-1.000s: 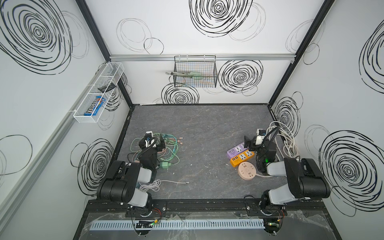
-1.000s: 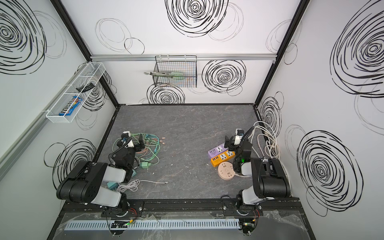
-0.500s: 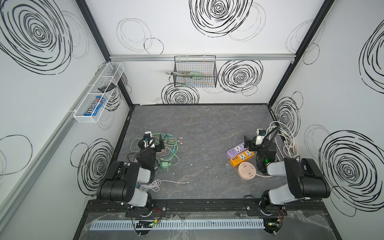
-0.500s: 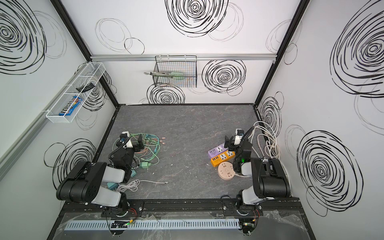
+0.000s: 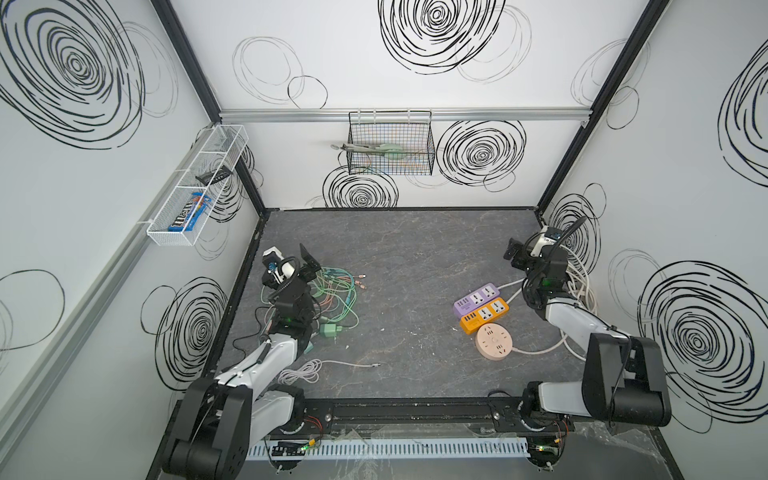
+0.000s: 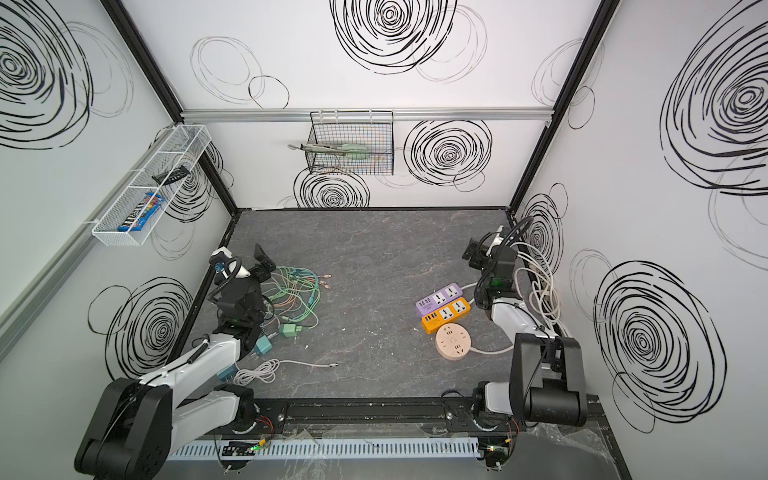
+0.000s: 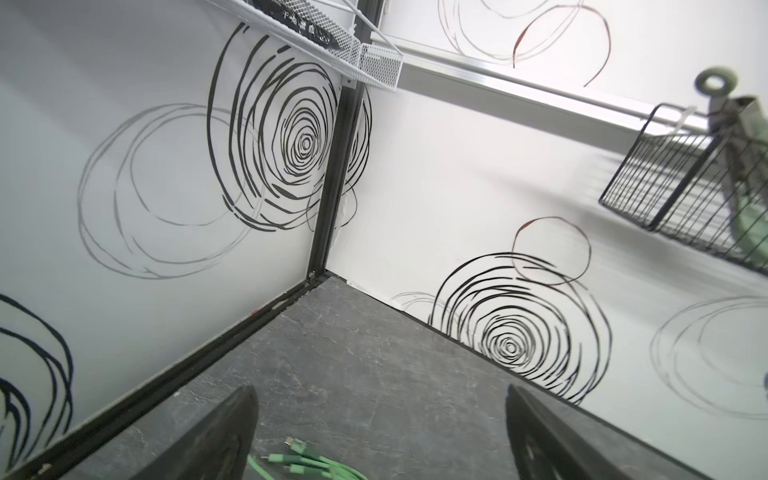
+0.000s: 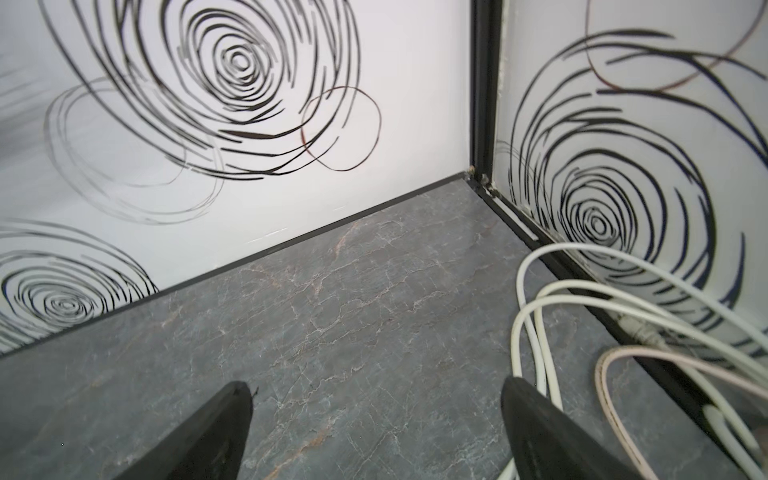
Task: Insert the plug
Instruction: 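Reach the right gripper to the purple power strip and grasp it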
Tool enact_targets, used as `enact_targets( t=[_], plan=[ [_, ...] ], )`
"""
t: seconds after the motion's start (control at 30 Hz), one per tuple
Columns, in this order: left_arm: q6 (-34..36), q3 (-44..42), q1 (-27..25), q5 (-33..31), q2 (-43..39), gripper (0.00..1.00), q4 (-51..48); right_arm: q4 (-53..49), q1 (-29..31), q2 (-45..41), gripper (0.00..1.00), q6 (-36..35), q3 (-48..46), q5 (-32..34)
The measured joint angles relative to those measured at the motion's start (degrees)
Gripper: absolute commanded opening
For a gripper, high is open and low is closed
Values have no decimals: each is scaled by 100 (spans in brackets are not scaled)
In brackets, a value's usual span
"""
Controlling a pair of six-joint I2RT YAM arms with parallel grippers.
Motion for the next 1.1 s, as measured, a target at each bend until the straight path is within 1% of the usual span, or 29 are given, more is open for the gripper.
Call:
enact_targets(
  t=[0.07,0.13,0.2,0.3,0.4,0.5,0.6,0.8,0.93,1.1],
  plan=[
    [-127,260,-413,-190,-92,96,-389,-533,-225,85,97,466,232,-203],
    [-264,597,-826,-262,-160,96,-979,-1054,-538,236,97,780,404,-697],
    [-457,953,-1178,-166,-286,96,-1733,-1613,-859,466,97,955,553,-1340],
    [-721,1226,-1366,190,-610,96,-2625,-2509,-1152,883,97,1064,815,-2070],
    [-911,1342,-1386,625,-922,96,-3340,-3222,-1163,1346,98,1119,1115,-2747],
    [-1023,1377,-1386,984,-1099,96,-3880,-3598,-1102,1646,100,1204,1202,-3300],
    [-1095,1377,-1386,1209,-1169,96,-4304,-3847,-968,1823,97,1268,1300,-3495],
    [-1193,1373,-1386,1355,-1167,96,-4719,-3965,-682,1939,80,1449,1379,-3565],
    [-1233,1373,-1386,1401,-1104,96,-4798,-3963,-540,2153,78,1613,1394,-3646],
    [-1320,1370,-1405,1512,-1003,96,-4850,-3742,-321,2100,79,1954,1263,-3707]
  ],
)
